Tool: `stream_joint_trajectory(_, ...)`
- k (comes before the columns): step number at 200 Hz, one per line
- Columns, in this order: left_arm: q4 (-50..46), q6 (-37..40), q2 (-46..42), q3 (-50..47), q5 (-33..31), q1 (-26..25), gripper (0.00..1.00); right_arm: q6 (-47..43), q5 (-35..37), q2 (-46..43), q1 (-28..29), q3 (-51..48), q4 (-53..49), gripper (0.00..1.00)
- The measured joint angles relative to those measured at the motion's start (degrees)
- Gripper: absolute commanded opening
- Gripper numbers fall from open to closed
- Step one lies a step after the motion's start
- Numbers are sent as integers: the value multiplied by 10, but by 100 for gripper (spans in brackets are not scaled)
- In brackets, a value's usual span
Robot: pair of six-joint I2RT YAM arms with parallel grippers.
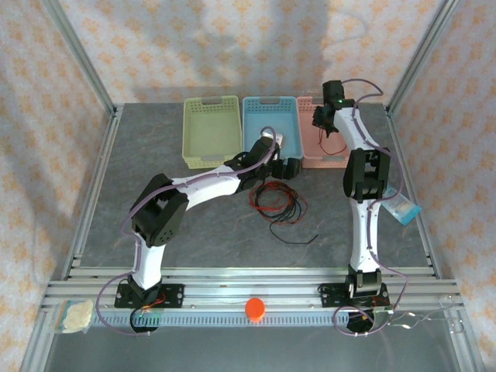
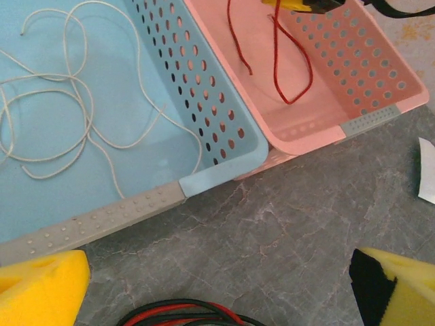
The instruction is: Untangle the cables
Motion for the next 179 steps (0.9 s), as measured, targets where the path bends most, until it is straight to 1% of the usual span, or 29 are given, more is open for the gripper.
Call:
stream_joint_trajectory(31,-19,0,-18,-1,-14,0,99,2,0,-28,0,-11,-2,41)
stream_joint_trajectory(48,-23,0,-54,-14,-23,0,98,4,0,-84,0,-58,4,43)
stream_joint_trajectory(79,-20,-1,-144,-64,-36,-4,96,9,5,-201,2,-144,22,48)
stream_joint_trajectory(97,-18,-5,-182,-98,-45,-7,93,11,10,-257,5,-184,36,48)
stream_joint_trajectory(113,-17,-15,-201,-128,-53,-10,89,12,15,-299,12,-229,47,45)
stream_joint_trajectory(142,-17,-37,-222,-192,-67,-17,87,15,23,-359,38,-318,63,41)
stream_joint_trajectory(179,-16,-79,-259,-273,-83,-30,80,19,26,-442,106,-455,78,37)
